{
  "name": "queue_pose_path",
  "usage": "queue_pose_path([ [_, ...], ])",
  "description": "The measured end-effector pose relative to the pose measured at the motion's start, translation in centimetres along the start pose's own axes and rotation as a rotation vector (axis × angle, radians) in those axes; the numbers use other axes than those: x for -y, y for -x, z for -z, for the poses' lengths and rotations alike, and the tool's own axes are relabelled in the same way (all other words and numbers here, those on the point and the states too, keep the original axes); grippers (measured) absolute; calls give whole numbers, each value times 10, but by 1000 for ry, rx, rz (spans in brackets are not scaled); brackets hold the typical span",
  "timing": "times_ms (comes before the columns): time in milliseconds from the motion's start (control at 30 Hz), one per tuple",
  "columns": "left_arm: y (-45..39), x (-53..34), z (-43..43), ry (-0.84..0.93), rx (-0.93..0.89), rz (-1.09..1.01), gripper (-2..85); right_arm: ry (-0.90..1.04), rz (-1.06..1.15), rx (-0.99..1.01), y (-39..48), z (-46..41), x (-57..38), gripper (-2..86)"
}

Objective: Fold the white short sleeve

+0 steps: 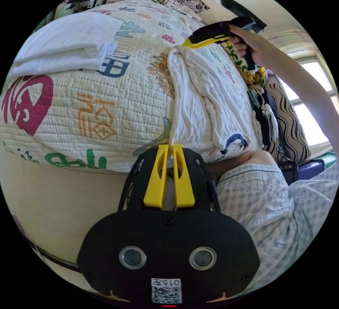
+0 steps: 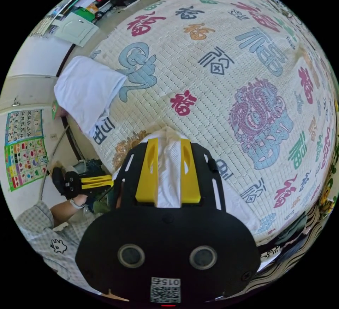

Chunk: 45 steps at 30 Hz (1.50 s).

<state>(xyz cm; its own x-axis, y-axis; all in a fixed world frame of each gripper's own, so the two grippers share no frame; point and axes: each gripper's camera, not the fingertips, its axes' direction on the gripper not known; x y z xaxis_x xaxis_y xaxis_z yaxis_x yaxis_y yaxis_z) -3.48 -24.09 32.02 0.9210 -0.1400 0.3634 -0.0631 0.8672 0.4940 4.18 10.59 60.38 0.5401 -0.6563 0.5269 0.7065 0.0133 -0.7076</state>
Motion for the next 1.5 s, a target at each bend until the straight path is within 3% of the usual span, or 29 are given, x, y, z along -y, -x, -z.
queue_pose_path([
  [200, -11, -14, -12, -37, -99, 15, -4, 109, -33, -88, -1, -27, 24, 28],
  [433, -24, -20, 22, -214, -80, -10, -7, -61, 40, -48, -11, 30, 22, 7],
  [667, -125, -38, 17, -215, -64, -329, -7, -243, 73, 243, -83, 97, -41, 4],
  [867, -268, -42, -76, -160, -216, -628, -7, -358, 1, 384, -196, 122, -164, 5],
  [1000, -353, -17, -184, 21, -408, -725, -6, -415, -139, 425, -278, 121, -255, 5],
  [1200, -461, -8, -319, 206, -256, -973, -4, -488, -334, 489, -375, 93, -345, 8],
  [1500, -523, 2, -469, 454, -264, -990, 14, -453, -322, 492, -431, 64, -401, 41],
])
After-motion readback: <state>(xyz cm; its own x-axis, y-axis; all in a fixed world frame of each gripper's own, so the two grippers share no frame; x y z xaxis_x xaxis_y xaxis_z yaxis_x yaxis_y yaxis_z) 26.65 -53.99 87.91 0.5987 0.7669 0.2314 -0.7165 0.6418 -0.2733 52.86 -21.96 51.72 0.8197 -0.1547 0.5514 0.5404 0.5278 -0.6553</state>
